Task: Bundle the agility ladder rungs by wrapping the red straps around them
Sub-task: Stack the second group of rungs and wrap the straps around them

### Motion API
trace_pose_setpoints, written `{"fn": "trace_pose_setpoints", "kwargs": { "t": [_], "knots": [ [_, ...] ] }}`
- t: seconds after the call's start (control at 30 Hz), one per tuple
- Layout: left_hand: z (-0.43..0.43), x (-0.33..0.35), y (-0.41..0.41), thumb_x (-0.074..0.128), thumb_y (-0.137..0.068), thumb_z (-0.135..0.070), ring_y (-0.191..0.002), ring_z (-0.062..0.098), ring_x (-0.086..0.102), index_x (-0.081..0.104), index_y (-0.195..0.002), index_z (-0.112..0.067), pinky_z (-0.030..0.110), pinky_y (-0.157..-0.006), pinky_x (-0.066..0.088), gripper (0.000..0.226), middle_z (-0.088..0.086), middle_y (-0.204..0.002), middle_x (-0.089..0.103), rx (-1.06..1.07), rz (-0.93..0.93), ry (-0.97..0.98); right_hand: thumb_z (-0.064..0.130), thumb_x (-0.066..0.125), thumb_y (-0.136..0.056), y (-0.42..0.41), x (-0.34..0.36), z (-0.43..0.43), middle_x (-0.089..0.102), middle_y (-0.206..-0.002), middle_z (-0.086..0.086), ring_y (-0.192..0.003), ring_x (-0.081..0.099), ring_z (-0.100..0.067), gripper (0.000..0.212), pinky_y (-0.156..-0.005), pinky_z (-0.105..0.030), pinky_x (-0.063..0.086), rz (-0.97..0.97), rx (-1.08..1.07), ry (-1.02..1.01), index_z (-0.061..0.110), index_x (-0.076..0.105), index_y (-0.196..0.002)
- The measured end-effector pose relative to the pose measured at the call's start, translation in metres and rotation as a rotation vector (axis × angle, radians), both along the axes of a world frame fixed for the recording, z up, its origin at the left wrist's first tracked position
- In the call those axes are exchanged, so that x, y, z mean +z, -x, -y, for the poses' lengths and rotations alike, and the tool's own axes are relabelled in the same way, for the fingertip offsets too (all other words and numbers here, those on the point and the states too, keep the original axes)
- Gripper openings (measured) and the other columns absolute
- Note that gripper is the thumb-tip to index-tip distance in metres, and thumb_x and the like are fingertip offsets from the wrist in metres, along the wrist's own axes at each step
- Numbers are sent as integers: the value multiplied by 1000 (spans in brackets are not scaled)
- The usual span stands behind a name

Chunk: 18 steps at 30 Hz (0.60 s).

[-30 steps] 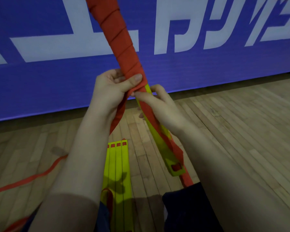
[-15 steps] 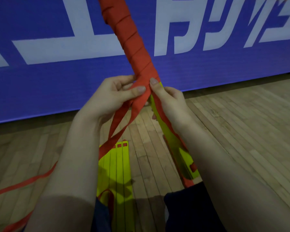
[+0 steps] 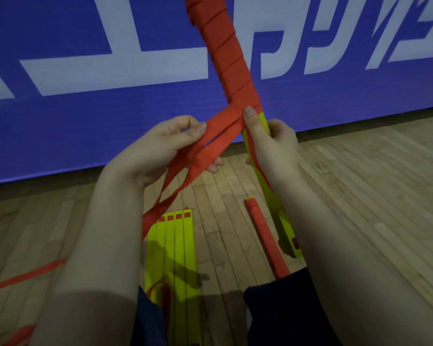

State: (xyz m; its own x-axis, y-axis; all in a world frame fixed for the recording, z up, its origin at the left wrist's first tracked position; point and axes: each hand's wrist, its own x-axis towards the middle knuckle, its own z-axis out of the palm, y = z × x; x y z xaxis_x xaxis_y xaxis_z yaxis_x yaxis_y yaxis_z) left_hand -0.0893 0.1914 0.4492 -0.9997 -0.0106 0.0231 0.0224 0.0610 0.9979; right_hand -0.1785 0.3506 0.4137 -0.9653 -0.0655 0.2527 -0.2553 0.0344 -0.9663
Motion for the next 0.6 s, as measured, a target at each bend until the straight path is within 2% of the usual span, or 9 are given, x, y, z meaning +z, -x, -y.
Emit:
{"fn": "trace_pose_setpoints", "kwargs": {
  "t": [0.1, 0.2, 0.3, 0.37, 0.43, 0.53, 0.6],
  "knots": [
    [1, -4, -1, 49, -89, -31, -78, 29, 72, 51, -88, -8, 29, -70, 58, 23, 22, -92, 72, -58, 29, 36, 68, 60, -79, 2, -3, 0, 52, -54, 5, -53, 63, -23, 56, -60, -46, 56, -37, -52, -74, 14, 52, -67],
    [4, -6, 0, 51, -87, -31, -76, 24, 71, 52, -86, -7, 27, -65, 56, 24, 20, -91, 73, -98, 27, 116, 76, 56, -74, 2, -3, 1, 52, -58, 2, -65, 65, -31, 68, -68, -52, 55, -41, -120, -91, 8, 51, -68],
    [6, -8, 3, 54, -89, -26, -63, 15, 68, 54, -80, -11, 19, -51, 48, 18, 12, -81, 73, -24, -13, 131, 72, 58, -77, 2, -2, -1, 48, -53, 7, -59, 65, -28, 59, -67, -52, 55, -28, -133, -42, 15, 46, -64],
    [7, -12, 8, 53, -93, -19, -52, 11, 63, 53, -84, -13, 17, -44, 43, 11, 9, -72, 72, 54, -40, 96, 67, 60, -81, 1, 0, -4, 47, -49, 9, -52, 64, -21, 55, -65, -50, 56, -26, -120, -22, 16, 46, -64],
    [9, -14, 12, 52, -93, -13, -47, 12, 60, 52, -94, -16, 17, -45, 44, 3, 9, -66, 70, 68, -62, 44, 63, 61, -83, -1, 2, -5, 44, -48, 11, -47, 60, -15, 54, -60, -49, 56, -22, -101, 2, 15, 46, -64],
    [11, -15, 14, 54, -91, -13, -49, 13, 61, 56, -111, -13, 19, -51, 49, 20, 8, -66, 70, 27, -61, 69, 59, 64, -84, -4, 5, -5, 44, -52, 7, -45, 55, -12, 52, -54, -46, 57, 22, -58, 62, 11, 50, -68],
    [11, -16, 15, 55, -90, -14, -51, 11, 62, 60, -106, -11, 19, -53, 50, 17, 5, -65, 70, 16, -66, 103, 56, 64, -84, -5, 10, -5, 46, -55, 0, -47, 55, -19, 50, -49, -40, 56, 121, 14, 118, 9, 53, -71]
  ]
}}
